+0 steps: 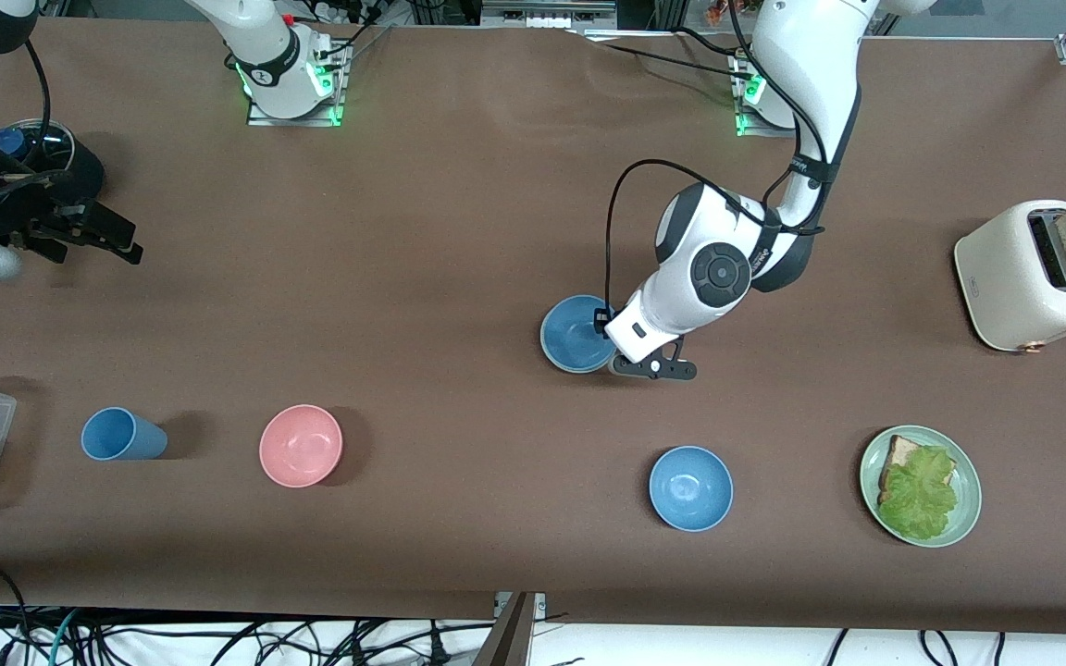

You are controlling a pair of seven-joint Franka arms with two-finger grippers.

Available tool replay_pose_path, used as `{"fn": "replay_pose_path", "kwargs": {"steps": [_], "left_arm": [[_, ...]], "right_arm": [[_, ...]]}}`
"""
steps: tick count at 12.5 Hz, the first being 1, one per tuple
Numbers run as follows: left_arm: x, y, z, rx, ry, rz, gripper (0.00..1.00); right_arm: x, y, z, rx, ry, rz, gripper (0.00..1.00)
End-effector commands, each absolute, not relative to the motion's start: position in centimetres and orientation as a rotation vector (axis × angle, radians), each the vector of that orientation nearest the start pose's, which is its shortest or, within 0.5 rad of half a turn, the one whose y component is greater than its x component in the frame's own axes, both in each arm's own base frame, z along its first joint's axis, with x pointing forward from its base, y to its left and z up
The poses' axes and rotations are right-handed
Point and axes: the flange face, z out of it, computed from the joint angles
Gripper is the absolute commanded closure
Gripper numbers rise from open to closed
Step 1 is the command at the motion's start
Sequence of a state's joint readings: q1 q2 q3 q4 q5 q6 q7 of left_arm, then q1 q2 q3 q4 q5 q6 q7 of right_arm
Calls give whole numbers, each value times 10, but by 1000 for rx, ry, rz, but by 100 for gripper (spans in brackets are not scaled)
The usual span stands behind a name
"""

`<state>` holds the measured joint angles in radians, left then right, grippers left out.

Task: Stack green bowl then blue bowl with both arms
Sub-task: 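Carry the blue bowl over the green bowl with the left gripper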

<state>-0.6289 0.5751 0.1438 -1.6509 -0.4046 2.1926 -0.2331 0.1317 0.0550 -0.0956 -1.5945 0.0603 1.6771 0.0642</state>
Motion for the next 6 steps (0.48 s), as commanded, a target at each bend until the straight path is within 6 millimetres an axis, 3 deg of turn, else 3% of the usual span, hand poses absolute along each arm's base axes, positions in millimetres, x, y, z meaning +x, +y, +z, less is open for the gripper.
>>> {"fn": "replay_pose_path", "kwargs": {"steps": [1, 4, 6], "left_arm": [[607, -326, 341, -3397, 24, 149, 0], [627, -277, 425, -3343, 64, 75, 0], [626, -246, 469, -3273, 82, 27, 0]], "right_arm": [[581, 28, 598, -3093, 53, -42, 1], [581, 28, 598, -3093, 53, -42, 1], [581, 28, 598, -3093, 51, -42, 1]]}}
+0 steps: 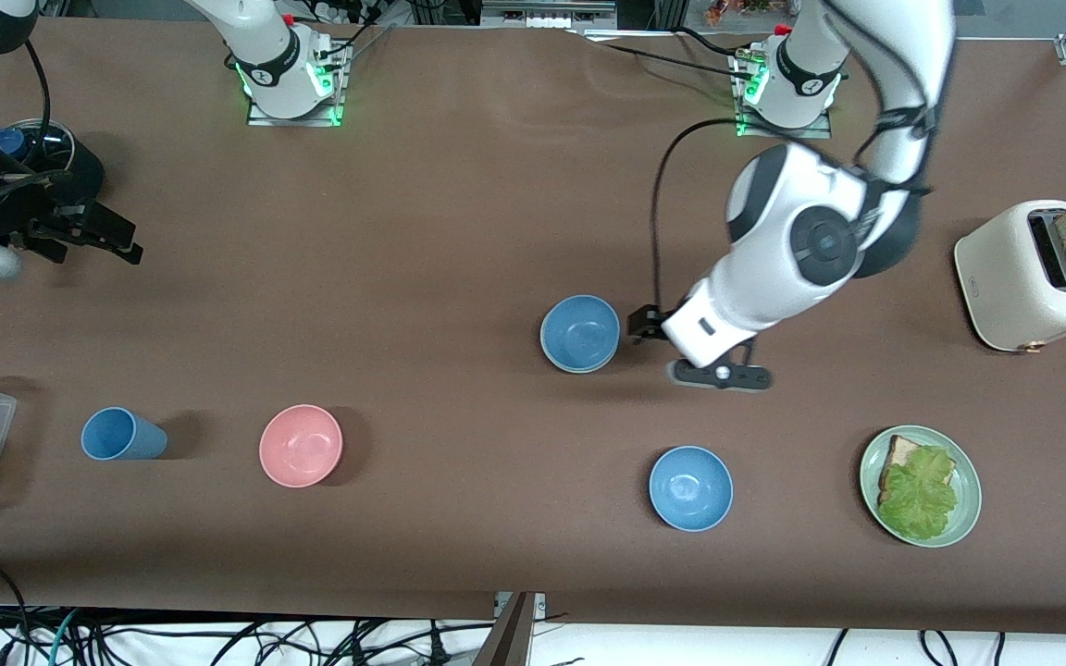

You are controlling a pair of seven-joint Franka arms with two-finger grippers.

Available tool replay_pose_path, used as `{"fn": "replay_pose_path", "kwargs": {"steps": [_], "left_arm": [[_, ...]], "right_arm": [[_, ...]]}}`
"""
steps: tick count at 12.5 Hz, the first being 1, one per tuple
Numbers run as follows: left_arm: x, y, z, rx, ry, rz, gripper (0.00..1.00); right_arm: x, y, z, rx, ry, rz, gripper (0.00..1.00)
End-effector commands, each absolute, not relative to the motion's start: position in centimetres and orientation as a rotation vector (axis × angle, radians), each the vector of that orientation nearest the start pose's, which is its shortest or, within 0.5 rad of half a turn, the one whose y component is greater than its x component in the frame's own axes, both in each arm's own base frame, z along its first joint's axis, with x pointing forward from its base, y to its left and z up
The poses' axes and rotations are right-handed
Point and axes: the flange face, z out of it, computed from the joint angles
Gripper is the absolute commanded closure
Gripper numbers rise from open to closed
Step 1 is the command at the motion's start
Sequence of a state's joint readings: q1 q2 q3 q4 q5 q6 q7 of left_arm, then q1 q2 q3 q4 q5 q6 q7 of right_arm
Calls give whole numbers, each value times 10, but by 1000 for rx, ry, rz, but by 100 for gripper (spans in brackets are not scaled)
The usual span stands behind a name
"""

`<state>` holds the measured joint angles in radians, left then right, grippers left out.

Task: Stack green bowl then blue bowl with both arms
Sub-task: 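Lower the blue bowl into the green bowl and open the left gripper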

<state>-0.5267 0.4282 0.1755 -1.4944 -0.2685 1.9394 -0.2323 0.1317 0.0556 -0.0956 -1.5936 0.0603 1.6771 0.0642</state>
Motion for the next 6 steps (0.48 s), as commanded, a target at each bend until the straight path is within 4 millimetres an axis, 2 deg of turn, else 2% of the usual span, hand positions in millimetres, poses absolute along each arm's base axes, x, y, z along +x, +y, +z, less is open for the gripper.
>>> {"fn": "replay_pose_path", "kwargs": {"steps": [1, 4, 6], "left_arm": [[626, -226, 490, -3267, 54, 22, 0], [624, -153, 543, -3264, -83, 26, 0], [613, -119, 564, -3238, -120, 58, 0]], "right_arm": [[581, 28, 598, -3093, 53, -42, 1], [581, 28, 598, -3093, 51, -42, 1], [581, 28, 598, -3093, 51, -42, 1]]}}
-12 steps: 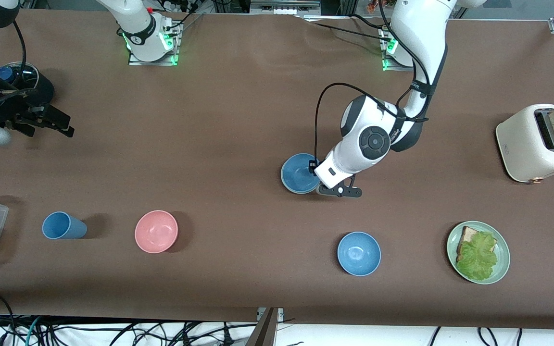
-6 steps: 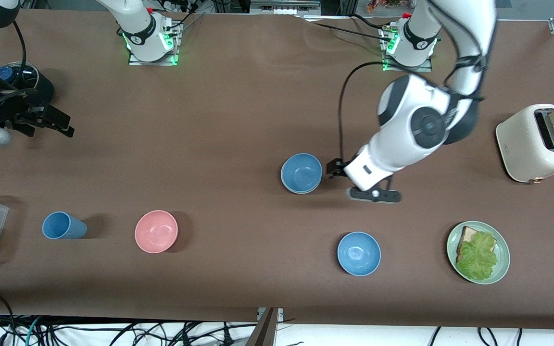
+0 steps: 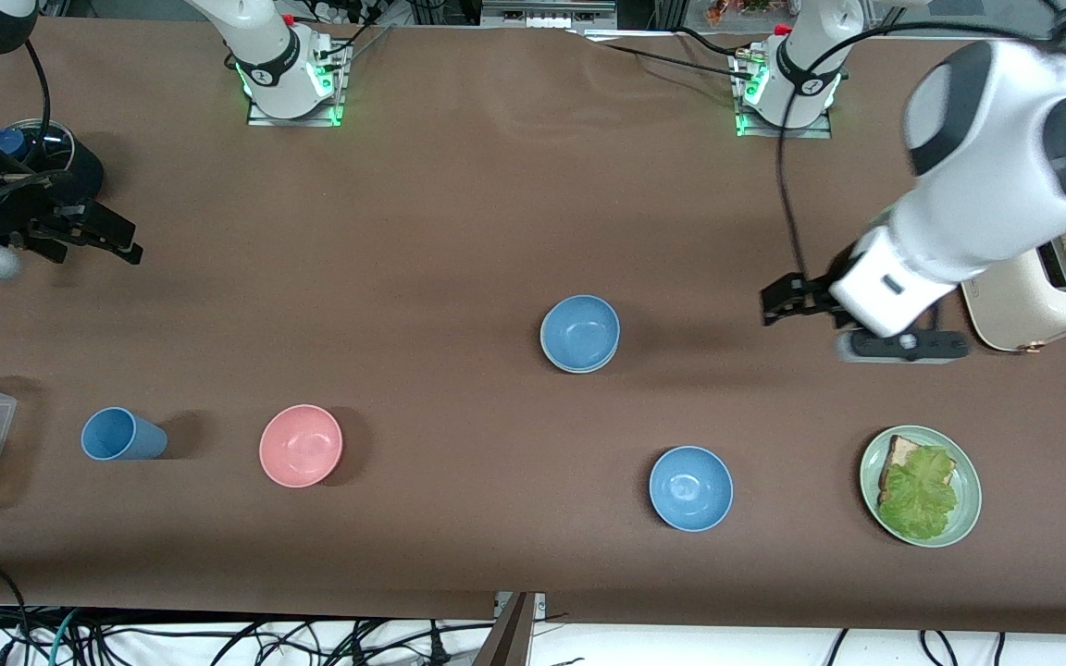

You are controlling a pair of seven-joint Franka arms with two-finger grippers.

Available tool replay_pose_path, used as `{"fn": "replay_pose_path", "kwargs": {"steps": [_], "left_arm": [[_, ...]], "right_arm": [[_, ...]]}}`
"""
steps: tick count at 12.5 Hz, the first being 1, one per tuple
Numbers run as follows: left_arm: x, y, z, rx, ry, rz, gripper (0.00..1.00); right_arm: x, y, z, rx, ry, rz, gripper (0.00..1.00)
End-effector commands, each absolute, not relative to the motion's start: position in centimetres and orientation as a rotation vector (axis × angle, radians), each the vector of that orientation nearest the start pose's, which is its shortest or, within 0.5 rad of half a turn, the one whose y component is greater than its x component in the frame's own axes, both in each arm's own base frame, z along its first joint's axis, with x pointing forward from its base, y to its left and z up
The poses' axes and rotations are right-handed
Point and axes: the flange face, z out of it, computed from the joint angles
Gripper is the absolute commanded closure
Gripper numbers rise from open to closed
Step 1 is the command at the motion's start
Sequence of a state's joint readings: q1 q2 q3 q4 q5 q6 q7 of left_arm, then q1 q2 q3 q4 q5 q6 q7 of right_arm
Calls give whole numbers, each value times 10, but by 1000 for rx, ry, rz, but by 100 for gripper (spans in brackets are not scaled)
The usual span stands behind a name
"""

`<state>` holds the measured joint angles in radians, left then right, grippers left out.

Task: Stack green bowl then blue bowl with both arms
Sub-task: 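Lower the blue bowl into the green bowl and open the left gripper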

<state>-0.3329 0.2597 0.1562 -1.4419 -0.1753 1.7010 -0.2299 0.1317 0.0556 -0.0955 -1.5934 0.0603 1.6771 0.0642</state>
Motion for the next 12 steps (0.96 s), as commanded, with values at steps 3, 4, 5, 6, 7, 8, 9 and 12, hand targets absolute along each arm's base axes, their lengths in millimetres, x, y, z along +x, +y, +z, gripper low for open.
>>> {"fn": "replay_pose_path", "kwargs": {"steps": [3, 4, 5, 6, 7, 8, 9, 12], "left_arm": [[591, -102, 588, -3157, -57, 88, 0], [586, -101, 592, -3153, -56, 107, 0], [582, -100, 594, -3151, -41, 133, 0], [580, -95, 595, -3153, 12, 141, 0], [580, -95, 595, -3157, 116, 143, 0], [581, -94, 594, -3157, 148, 145, 0], [582, -94, 594, -3158, 141, 143, 0], [584, -97, 594, -3159, 122, 141, 0]], "right_arm": [[581, 28, 598, -3093, 51, -42, 1], [581, 28, 598, -3093, 51, -42, 1], [581, 27, 598, -3093, 53, -42, 1], [581, 28, 598, -3093, 51, -42, 1], [581, 28, 598, -3093, 51, -42, 1], [581, 27, 598, -3093, 53, -39, 1], [581, 26, 598, -3093, 55, -40, 1], [581, 26, 598, -3093, 55, -40, 1]]}}
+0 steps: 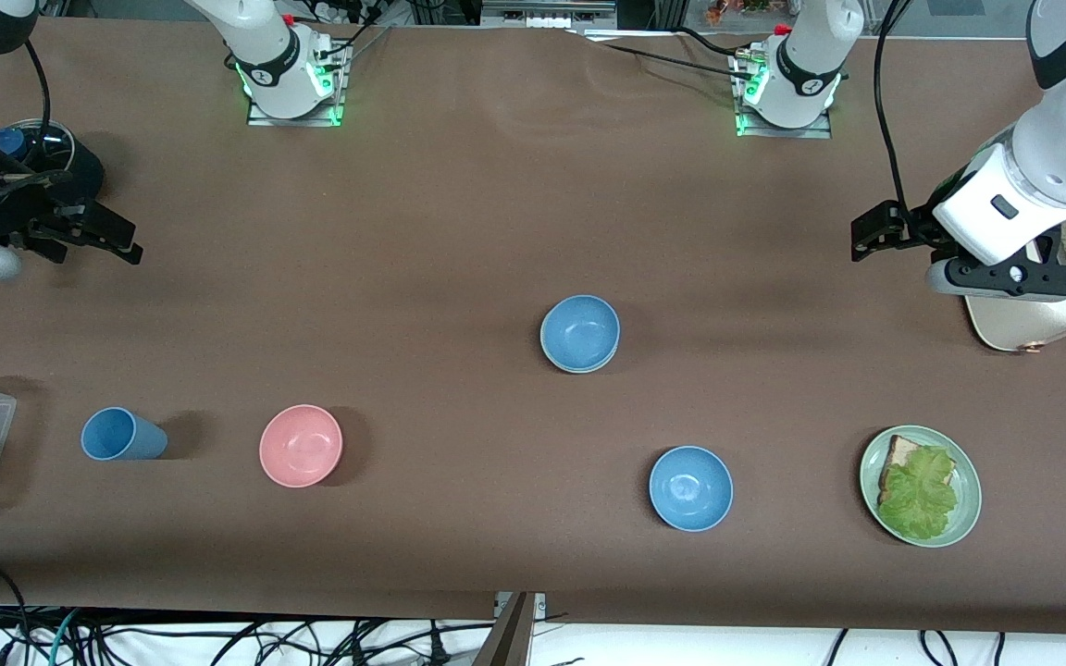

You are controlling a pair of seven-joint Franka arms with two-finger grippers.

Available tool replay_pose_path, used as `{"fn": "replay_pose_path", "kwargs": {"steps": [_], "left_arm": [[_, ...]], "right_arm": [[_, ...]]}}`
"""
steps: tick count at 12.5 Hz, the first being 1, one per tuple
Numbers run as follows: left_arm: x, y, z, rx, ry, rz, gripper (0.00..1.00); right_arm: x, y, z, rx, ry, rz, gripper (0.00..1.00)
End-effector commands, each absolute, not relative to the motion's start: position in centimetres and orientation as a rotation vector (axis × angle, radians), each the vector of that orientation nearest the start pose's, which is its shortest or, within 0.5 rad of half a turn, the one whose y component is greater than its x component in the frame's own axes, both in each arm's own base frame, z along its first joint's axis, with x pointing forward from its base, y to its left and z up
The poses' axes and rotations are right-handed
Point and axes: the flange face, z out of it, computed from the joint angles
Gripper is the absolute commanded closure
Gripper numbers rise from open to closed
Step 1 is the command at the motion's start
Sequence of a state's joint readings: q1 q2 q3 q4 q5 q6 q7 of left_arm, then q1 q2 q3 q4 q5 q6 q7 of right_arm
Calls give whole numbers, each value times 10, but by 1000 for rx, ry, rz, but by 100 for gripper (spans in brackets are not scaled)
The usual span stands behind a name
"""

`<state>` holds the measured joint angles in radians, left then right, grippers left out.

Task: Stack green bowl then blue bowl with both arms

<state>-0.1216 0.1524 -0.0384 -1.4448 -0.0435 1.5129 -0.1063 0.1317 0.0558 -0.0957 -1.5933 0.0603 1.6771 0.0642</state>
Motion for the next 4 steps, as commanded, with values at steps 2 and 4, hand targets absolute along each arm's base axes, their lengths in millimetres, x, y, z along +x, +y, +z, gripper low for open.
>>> {"fn": "replay_pose_path", "kwargs": {"steps": [2, 4], "left_arm": [[586, -99, 590, -3160, 122, 149, 0], [588, -98, 586, -3160, 129, 161, 0]], "right_arm": [[581, 26, 598, -3093, 55, -42, 1], [581, 29, 598, -3093, 48, -42, 1]]}}
